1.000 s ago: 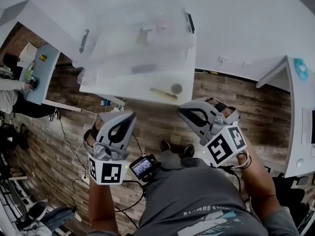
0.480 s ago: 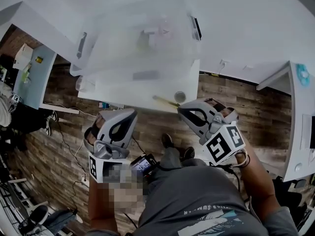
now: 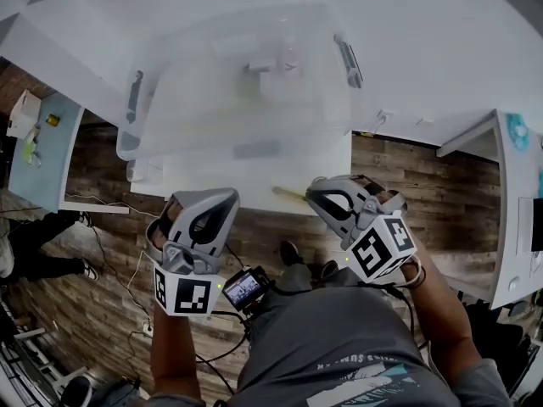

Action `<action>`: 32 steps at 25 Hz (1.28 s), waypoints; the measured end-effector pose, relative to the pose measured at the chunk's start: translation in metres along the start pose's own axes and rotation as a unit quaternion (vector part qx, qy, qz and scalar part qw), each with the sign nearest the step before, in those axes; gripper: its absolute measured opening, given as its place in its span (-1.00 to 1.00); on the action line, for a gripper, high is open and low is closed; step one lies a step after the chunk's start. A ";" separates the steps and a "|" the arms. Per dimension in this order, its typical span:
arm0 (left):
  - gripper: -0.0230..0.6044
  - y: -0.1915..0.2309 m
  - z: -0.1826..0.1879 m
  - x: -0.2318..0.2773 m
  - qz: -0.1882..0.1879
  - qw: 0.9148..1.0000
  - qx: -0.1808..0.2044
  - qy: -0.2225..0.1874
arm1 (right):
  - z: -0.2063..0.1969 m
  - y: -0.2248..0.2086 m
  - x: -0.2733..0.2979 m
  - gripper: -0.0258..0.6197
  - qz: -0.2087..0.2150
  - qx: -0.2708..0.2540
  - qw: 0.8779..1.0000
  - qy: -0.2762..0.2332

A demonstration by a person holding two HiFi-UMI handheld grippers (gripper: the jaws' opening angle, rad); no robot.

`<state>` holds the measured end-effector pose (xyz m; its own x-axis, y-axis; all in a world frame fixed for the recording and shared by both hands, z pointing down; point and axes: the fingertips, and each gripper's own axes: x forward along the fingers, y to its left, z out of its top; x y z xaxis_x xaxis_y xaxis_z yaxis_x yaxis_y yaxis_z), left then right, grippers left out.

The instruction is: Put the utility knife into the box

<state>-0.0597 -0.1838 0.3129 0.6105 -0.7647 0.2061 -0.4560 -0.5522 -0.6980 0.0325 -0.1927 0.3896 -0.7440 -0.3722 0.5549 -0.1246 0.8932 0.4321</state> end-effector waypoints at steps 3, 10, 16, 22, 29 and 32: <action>-0.90 0.005 -0.015 0.010 -0.009 1.000 -0.004 -0.007 | -0.012 -0.003 0.020 -0.79 0.007 0.016 1.000 0.019; -0.90 0.014 -0.030 0.032 -0.016 1.000 -0.022 -0.002 | -0.055 0.003 0.063 -0.61 0.062 0.067 0.994 0.052; -0.90 0.022 -0.028 0.048 -0.003 0.999 -0.028 0.023 | -0.117 0.035 0.105 -0.42 0.150 0.122 0.976 0.099; -0.90 0.024 -0.027 0.056 0.009 0.998 -0.023 0.063 | -0.175 0.080 0.142 -0.30 0.223 0.124 0.953 0.165; -0.90 0.017 -0.020 0.043 0.021 0.994 -0.021 0.108 | -0.208 0.113 0.170 -0.29 0.240 0.100 0.939 0.224; -0.90 0.018 -0.023 0.035 0.024 0.992 -0.025 0.123 | -0.224 0.121 0.176 -0.29 0.238 0.083 0.933 0.256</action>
<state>-0.0613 -0.2276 0.3235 0.4143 -0.8450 0.3382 -0.5160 -0.5241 -0.6776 0.0338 -0.2066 0.6992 -0.3355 0.0425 0.9411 0.0079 0.9991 -0.0423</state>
